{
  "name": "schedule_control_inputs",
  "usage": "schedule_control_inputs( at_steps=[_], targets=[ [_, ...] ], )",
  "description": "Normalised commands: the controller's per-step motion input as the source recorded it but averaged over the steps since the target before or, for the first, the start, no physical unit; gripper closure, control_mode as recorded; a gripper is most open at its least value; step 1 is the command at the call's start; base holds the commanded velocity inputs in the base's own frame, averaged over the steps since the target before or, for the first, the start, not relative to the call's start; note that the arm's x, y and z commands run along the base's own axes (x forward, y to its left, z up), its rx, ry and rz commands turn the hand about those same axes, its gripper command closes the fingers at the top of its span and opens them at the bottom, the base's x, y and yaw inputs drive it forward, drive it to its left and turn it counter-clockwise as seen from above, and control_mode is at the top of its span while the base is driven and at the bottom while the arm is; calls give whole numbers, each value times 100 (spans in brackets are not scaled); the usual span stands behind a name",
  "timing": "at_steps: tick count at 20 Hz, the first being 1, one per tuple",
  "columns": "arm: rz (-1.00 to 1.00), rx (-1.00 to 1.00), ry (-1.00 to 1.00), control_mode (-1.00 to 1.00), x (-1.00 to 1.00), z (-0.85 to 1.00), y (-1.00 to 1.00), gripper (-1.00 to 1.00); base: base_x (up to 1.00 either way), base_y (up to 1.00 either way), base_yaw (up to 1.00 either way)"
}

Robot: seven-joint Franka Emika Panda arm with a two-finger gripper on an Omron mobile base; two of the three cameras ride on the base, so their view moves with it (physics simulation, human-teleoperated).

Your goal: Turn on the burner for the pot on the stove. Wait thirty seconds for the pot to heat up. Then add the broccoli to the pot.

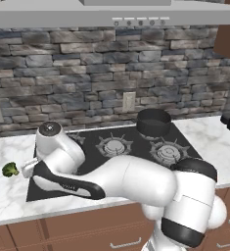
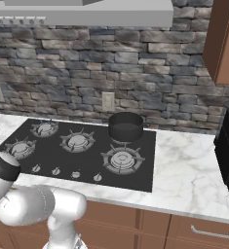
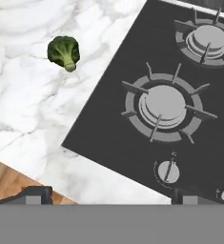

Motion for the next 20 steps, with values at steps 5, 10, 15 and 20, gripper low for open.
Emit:
schedule_control_inputs(
  at_steps=[5, 10, 15, 20],
  targets=[
    [0, -2, -5, -100, 14, 0, 60, -100, 0, 0, 0],
    [0, -2, -2, -100, 21, -2, 46, -100, 0, 0, 0],
    [0, 0, -1, -100, 30, -10, 36, -100, 0, 0, 0],
    [0, 0, 0, -100, 20, -10, 30, -100, 0, 0, 0]
  ],
)
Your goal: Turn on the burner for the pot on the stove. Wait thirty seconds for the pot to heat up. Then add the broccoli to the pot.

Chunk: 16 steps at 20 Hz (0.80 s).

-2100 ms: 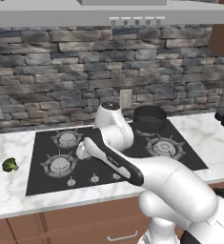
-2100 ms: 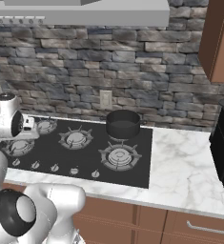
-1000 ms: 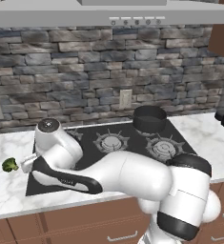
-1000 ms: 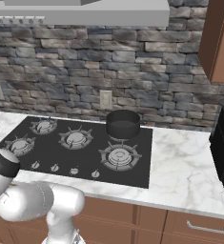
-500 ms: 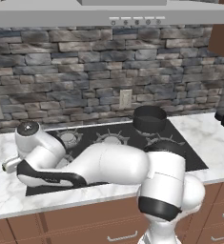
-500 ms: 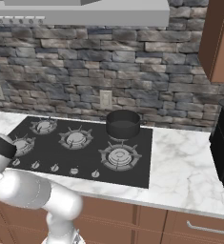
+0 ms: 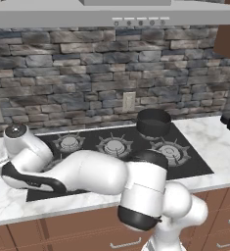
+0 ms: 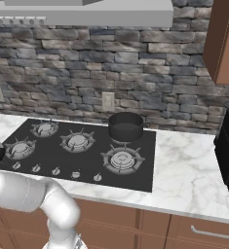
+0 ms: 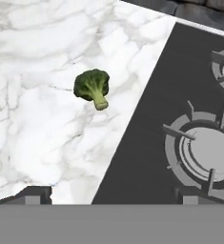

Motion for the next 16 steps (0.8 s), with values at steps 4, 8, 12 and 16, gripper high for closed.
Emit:
schedule_control_inputs(
  at_steps=[4, 8, 12, 16],
  targets=[
    [0, 1, 0, -100, 15, -23, 23, -100, 0, 0, 0],
    [0, 0, 0, -100, 11, -24, 20, -100, 0, 0, 0],
    [0, 2, 0, -100, 0, -24, 0, -100, 0, 0, 0],
    [0, 2, 0, -100, 5, -20, 0, -100, 0, 0, 0]
  ],
)
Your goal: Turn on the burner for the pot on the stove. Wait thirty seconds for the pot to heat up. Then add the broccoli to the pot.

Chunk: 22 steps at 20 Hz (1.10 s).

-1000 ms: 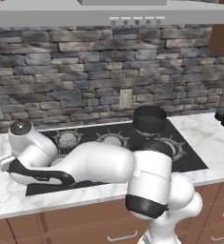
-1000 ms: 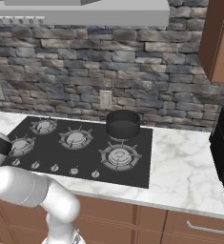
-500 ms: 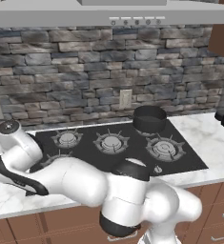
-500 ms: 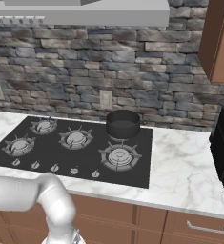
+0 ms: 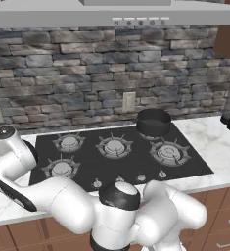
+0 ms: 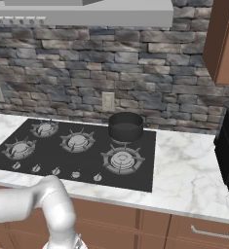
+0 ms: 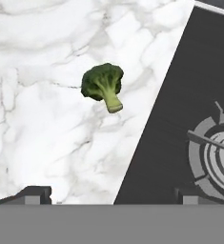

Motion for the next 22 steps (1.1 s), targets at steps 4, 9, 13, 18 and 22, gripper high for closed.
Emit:
schedule_control_inputs(
  at_steps=[4, 9, 13, 18, 22],
  targets=[
    [0, 3, 0, -100, 14, -20, 0, -100, 0, 0, 0],
    [3, 8, 0, -100, 16, -27, 0, -100, 0, 0, 0],
    [9, 1, 0, -100, 27, -15, 0, -100, 0, 0, 0],
    [9, 0, 0, -100, 20, -13, 0, -100, 0, 0, 0],
    [10, 0, 0, -100, 18, -10, 13, -100, 0, 0, 0]
  ],
)
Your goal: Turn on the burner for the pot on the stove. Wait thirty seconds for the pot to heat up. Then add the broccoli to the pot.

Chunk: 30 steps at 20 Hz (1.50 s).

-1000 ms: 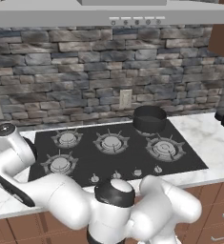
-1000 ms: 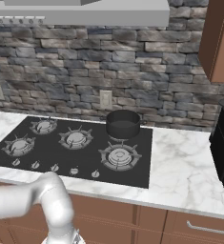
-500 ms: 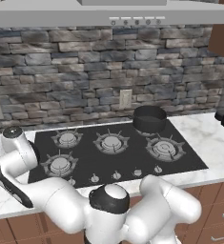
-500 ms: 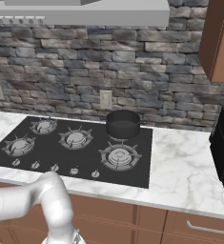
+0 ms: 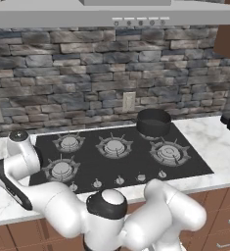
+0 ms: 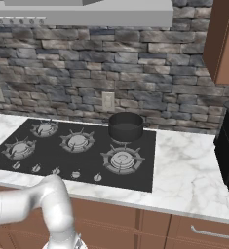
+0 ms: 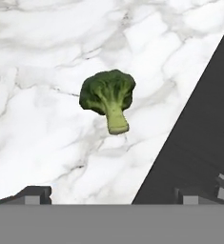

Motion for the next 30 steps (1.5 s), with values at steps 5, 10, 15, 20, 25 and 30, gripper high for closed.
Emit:
schedule_control_inputs(
  at_steps=[5, 10, 15, 20, 25, 30],
  targets=[
    [3, 0, 1, -100, 25, -1, 38, -100, 0, 0, 0],
    [1, 0, 9, -100, 30, -20, 23, -100, 0, 0, 0],
    [1, 0, 4, -100, 38, -33, 0, -100, 0, 0, 0],
    [1, 0, 0, -100, 31, -21, 13, -100, 0, 0, 0],
    [1, 0, 0, -100, 20, -33, 25, -100, 0, 0, 0],
    [2, 0, 0, -100, 1, -46, 21, -100, 0, 0, 0]
  ],
)
